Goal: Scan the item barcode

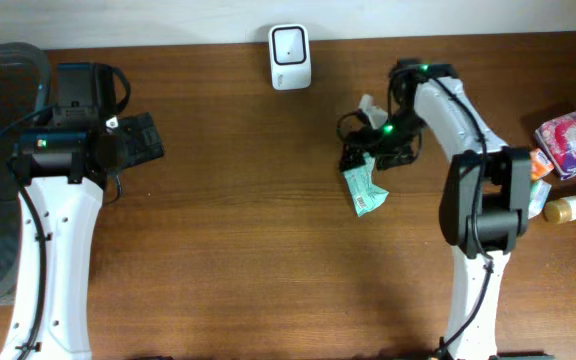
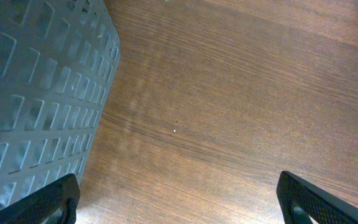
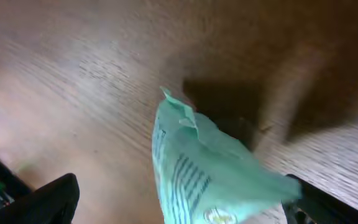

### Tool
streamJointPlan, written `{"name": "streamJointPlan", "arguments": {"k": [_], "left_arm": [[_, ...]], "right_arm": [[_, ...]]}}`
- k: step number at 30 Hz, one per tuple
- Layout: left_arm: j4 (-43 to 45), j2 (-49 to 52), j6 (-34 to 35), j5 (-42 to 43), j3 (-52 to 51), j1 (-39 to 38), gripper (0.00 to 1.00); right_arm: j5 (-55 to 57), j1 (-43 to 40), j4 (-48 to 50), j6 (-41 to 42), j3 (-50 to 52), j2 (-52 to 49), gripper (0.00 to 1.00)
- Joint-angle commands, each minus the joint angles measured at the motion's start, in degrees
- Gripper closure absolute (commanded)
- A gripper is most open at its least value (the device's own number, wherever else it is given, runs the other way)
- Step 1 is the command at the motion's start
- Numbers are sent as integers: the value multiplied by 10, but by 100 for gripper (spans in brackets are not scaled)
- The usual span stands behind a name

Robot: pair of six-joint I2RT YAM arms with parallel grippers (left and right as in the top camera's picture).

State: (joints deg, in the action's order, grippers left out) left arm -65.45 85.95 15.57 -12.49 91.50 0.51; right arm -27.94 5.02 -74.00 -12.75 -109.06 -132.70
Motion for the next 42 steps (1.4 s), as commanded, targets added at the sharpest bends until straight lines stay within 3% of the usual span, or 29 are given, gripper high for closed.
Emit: {"name": "streamJointPlan", "arguments": {"k": [1,4,8,13,19,27,35,36,38,42], "left_arm": [[0,-1,-7,-4,3,4,1],[0,-1,-7,-4,3,4,1],[0,-1,-7,-4,3,4,1],[0,-1,-7,-4,3,4,1],[0,-1,-7,-4,3,4,1],[0,-1,-7,-4,3,4,1],[0,-1,-7,-4,3,4,1],[0,-1,-7,-4,3,4,1],[0,-1,-7,-4,3,4,1],[0,-1,-7,-4,3,4,1]], "right_arm": [[10,-3,21,-5,57,1,23],[-25,-4,27,-4,71,1,83],[-226,-5,-4,-5,20,5,91],[-562,7,-14,-21,-68,16,90],[-582,39,4,-20,-83,17,86],[-456,40,10,21,-83,16,86],[-445,40,19,38,-83,16,85],[-389,42,20,74,-83,16,85],[-14,63,17,240,-83,16,85],[292,89,-56,294,-83,16,86]]}}
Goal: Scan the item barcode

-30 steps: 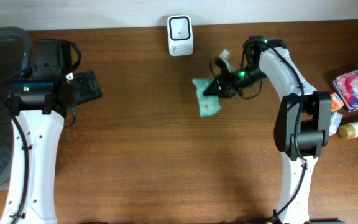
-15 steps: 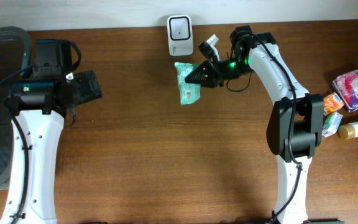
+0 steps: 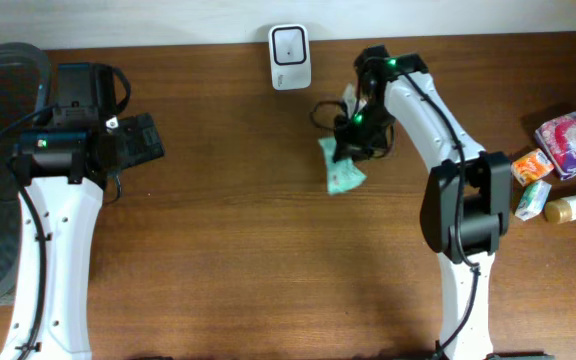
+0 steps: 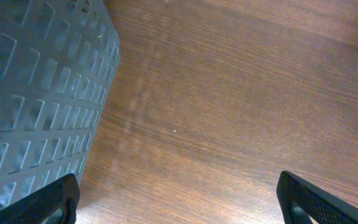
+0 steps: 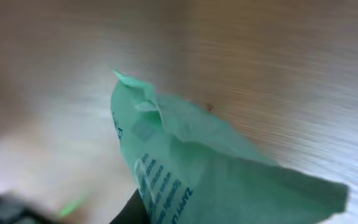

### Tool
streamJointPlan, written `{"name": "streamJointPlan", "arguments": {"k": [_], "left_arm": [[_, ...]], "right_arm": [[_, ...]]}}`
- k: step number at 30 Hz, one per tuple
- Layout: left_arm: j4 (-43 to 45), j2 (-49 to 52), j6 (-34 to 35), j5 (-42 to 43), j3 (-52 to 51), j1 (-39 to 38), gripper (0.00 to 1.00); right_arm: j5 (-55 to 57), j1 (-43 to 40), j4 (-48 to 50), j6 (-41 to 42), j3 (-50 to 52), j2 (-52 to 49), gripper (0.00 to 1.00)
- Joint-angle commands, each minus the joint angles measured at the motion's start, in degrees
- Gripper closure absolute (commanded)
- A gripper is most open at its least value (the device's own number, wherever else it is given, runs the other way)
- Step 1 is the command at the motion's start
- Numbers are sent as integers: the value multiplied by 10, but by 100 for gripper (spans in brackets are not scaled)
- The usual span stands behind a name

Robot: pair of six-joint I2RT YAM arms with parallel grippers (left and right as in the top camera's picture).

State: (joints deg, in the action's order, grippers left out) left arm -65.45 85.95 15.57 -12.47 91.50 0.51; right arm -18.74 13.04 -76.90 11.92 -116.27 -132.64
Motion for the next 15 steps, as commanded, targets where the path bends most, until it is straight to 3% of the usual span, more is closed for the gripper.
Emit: {"name": "streamJointPlan", "arguments": {"k": [1,5,8,10,11,13,15], "left_arm": [[0,-1,-7,-4,3,4,1],[0,-1,-7,-4,3,4,1],[0,-1,-7,-4,3,4,1],[0,-1,-7,-4,3,4,1],[0,-1,-7,-4,3,4,1],[0,-1,-7,-4,3,4,1],[0,-1,-7,-4,3,4,1]], "right_arm": [[266,8,-61,51,-19,16,86],[439,8,-123,127,-26,13,81],[444,8,-106,126,-15,-5,80],[445,9,-71,126,8,-13,69],[431,12,-70,126,11,-13,58],[340,26,-47,59,11,-16,53],[342,31,-45,54,11,-16,51]]}}
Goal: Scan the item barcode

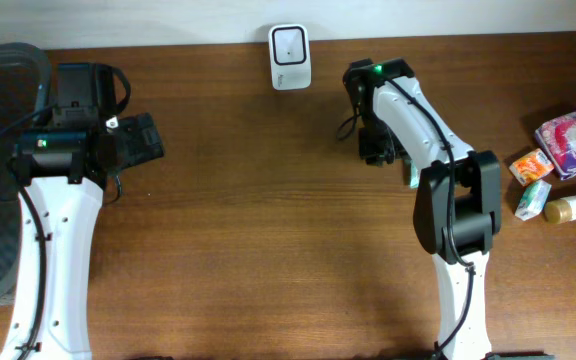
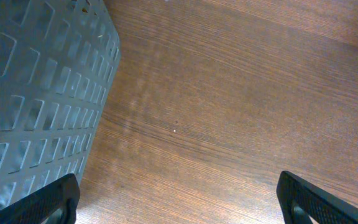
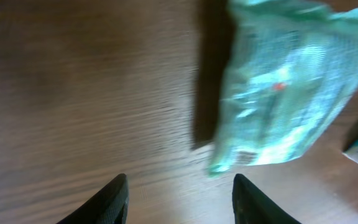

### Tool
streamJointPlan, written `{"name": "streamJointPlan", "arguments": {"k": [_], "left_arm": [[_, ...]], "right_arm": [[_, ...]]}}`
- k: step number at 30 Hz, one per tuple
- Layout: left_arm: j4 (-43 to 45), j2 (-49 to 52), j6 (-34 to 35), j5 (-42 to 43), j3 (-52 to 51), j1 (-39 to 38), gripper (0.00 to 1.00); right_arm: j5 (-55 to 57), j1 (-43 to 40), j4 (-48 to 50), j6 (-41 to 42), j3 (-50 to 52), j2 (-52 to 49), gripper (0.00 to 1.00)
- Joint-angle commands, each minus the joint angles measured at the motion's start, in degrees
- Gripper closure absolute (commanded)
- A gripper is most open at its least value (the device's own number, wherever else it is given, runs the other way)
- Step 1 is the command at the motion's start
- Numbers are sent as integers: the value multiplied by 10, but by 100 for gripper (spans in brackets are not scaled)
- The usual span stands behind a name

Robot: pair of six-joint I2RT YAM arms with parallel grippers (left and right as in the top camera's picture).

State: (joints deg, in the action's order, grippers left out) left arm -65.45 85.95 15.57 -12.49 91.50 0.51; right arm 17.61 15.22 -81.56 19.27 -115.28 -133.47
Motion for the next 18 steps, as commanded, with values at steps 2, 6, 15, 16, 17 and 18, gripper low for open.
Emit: {"name": "streamJointPlan", "arguments": {"k": [2,6,15,16,17,18], "left_arm": [[0,-1,-7,-4,3,4,1],[0,-1,-7,-4,3,4,1],[0,-1,-7,-4,3,4,1],[0,-1,-7,-4,3,4,1],[0,-1,-7,-4,3,4,1],[0,-1,-7,-4,3,4,1]], "right_arm": [[-16,4,4,-45,1,-7,35],[28,-64,41,-46,6,-10,18],[-499,-336,10,-295,-18,47,19],[-499,-349,8,-361,-9,47,19],[-497,-353,11,-414,5,47,17],[-494,-353,28,-419,21,46,16]]}}
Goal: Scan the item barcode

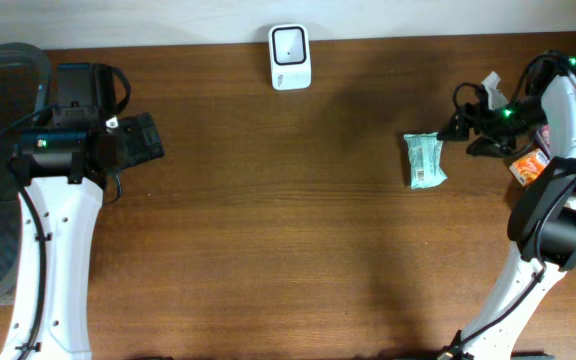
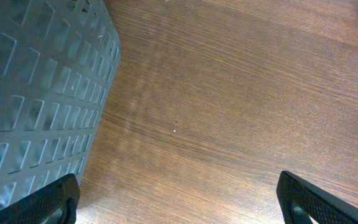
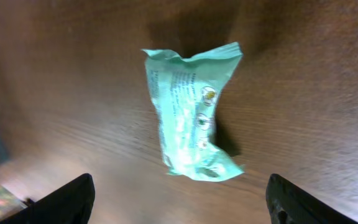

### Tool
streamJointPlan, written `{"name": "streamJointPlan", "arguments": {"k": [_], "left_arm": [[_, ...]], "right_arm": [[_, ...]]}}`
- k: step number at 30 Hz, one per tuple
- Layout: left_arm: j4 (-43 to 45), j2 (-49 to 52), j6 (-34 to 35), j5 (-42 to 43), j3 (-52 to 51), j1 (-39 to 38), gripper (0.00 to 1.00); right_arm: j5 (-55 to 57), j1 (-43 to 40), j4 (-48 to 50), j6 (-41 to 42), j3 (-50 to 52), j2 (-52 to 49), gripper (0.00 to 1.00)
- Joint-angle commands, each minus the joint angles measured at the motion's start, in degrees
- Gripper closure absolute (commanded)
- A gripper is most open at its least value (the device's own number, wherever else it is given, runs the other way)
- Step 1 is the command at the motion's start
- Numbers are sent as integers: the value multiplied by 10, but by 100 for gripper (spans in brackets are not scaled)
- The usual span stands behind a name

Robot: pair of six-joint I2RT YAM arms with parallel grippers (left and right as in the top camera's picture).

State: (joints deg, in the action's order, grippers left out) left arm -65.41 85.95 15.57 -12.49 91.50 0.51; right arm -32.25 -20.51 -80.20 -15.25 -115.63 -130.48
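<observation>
The green snack packet (image 1: 424, 160) lies flat on the brown table (image 1: 268, 230), right of the middle; the right wrist view shows it crumpled, print side up (image 3: 191, 121). My right gripper (image 1: 465, 137) hovers just right of it and is open (image 3: 179, 205), its fingers wide apart and holding nothing. The white barcode scanner (image 1: 290, 43) stands at the table's far edge. My left gripper (image 1: 148, 140) is open over bare wood (image 2: 182, 205) at the far left.
A dark mesh basket fills the left edge, and its wall shows in the left wrist view (image 2: 36, 93). Small packaged goods, one of them orange (image 1: 528, 168), lie at the right edge behind my right arm.
My right gripper was near the scanner with the packet off to one side of its jaws. It is now farther right and open wider, facing the packet on the table. Left arm unchanged.
My right gripper first held the green packet over the table's centre right. It then held the packet closer to the scanner. Later the packet was out of its jaws. Now the packet rests on the table and the gripper stands open beside it.
</observation>
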Motion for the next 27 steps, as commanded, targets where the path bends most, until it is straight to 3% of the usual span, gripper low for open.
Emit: {"name": "streamJointPlan", "arguments": {"k": [1,5,6,7,8,9,10,13,14,18,20,23,25,26,27], "left_arm": [[0,-1,-7,-4,3,4,1],[-1,-1,-7,-4,3,4,1],[-1,-1,-7,-4,3,4,1],[-1,-1,-7,-4,3,4,1],[-1,-1,-7,-4,3,4,1],[0,-1,-7,-4,3,4,1],[-1,-1,-7,-4,3,4,1],[0,-1,-7,-4,3,4,1],[0,-1,-7,-4,3,4,1],[-1,-1,-7,-4,3,4,1],[0,-1,-7,-4,3,4,1],[-1,-1,-7,-4,3,4,1],[-1,-1,-7,-4,3,4,1],[0,-1,-7,-4,3,4,1],[0,-1,-7,-4,3,4,1]], "right_arm": [[3,4,69,-68,67,15,13],[-54,9,176,-68,176,14,13],[-85,10,211,-68,200,14,28],[-96,10,218,-68,205,14,55],[-96,10,217,-62,205,14,74],[-96,10,217,-33,204,14,88],[-96,12,209,-9,198,16,96],[-76,32,173,-7,169,36,96],[-19,49,159,22,152,50,96],[370,200,144,221,147,124,96],[493,304,138,267,157,113,96],[501,394,162,270,183,92,96],[485,391,155,297,165,100,94],[450,363,134,297,135,112,90],[419,338,118,293,111,118,78]]}}
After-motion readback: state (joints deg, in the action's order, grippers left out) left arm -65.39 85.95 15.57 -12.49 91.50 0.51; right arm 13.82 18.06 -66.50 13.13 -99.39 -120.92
